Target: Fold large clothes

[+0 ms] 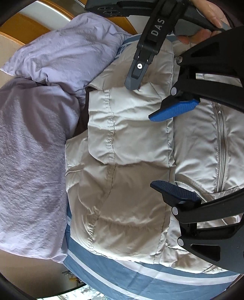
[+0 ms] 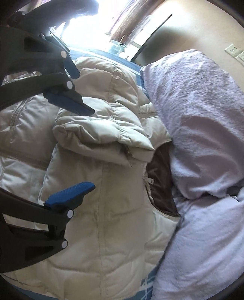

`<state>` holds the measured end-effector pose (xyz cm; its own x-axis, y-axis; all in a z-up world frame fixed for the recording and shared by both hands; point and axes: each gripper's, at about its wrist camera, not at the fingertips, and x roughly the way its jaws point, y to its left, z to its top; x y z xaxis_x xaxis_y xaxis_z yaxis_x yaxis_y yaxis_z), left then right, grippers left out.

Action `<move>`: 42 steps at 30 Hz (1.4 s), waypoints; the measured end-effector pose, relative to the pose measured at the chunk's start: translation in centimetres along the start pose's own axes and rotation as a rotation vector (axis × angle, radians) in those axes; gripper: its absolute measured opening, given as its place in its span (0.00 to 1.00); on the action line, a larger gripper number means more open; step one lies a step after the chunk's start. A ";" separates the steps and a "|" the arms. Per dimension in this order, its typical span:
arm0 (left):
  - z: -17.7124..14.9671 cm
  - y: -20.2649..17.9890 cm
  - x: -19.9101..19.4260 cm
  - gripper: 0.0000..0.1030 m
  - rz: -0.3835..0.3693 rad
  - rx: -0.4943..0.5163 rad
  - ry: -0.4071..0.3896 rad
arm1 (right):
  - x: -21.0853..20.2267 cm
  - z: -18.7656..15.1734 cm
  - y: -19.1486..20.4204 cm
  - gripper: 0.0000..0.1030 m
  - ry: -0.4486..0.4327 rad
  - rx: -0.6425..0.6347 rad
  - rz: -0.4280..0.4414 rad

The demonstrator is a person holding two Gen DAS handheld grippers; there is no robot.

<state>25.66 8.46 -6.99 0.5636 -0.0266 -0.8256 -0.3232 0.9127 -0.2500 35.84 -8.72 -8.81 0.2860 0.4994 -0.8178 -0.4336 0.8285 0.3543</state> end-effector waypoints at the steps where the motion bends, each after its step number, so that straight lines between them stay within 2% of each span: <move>1: 0.0 0.1 0.1 0.64 0.002 0.000 0.002 | 0.4 0.0 0.1 0.70 0.010 0.000 -0.005; 5: -0.1 0.3 0.1 0.64 0.011 0.000 0.005 | 1.8 -0.4 0.2 0.58 0.045 0.008 -0.024; 6: 0.0 0.3 0.1 0.64 0.013 0.001 0.006 | 1.9 -0.5 0.1 0.46 0.050 0.015 -0.017; 7: 0.0 0.3 0.1 0.64 0.016 0.003 0.007 | 2.2 -0.6 0.0 0.26 0.060 0.029 0.005; 8: 0.1 0.4 0.1 0.64 0.021 0.006 0.007 | 2.4 -0.7 -0.1 0.20 0.070 0.039 0.032; 10: 0.2 0.4 0.2 0.64 0.027 0.009 0.008 | 2.3 -0.9 0.0 0.10 0.054 0.038 0.044; 13: 0.3 0.4 0.2 0.64 0.042 0.020 0.005 | 1.4 -1.0 0.0 0.07 0.010 0.021 0.020; 18: 0.5 0.8 0.3 0.64 0.072 0.033 0.001 | -0.4 -1.2 -1.9 0.06 -0.043 0.087 -0.037; 23: 0.6 1.6 1.4 0.64 0.108 0.027 0.020 | 0.8 -2.9 -3.6 0.06 0.017 0.130 -0.109; 27: 0.2 2.0 2.0 0.64 0.125 0.026 0.036 | 1.9 -3.0 -3.3 0.08 0.031 0.117 -0.143; 29: 0.1 2.1 1.7 0.64 0.122 0.029 0.032 | 1.6 -3.0 -3.1 0.12 0.030 0.108 -0.148; 30: 0.0 2.2 1.5 0.65 0.120 0.030 0.030 | 1.4 -3.0 -3.1 0.19 0.025 0.106 -0.147; 31: -0.1 2.3 1.3 0.65 0.119 0.031 0.027 | 0.9 -3.2 -3.3 0.31 0.015 0.108 -0.147; 33: -0.4 2.7 0.7 0.68 0.124 0.034 0.023 | -0.3 -3.9 -3.8 0.46 -0.006 0.115 -0.151; 39: -2.0 5.1 -1.6 0.73 0.138 0.044 0.010 | -4.3 -5.8 -5.1 0.50 -0.064 0.111 -0.158; 42: -3.3 6.9 -3.1 0.74 0.143 0.054 0.005 | -6.1 -7.2 -5.8 0.60 -0.084 0.086 -0.175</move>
<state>19.13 13.49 -7.81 0.5110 0.1038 -0.8533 -0.3587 0.9279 -0.1020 30.42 -18.38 -9.16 0.4219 0.3625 -0.8310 -0.2973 0.9212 0.2509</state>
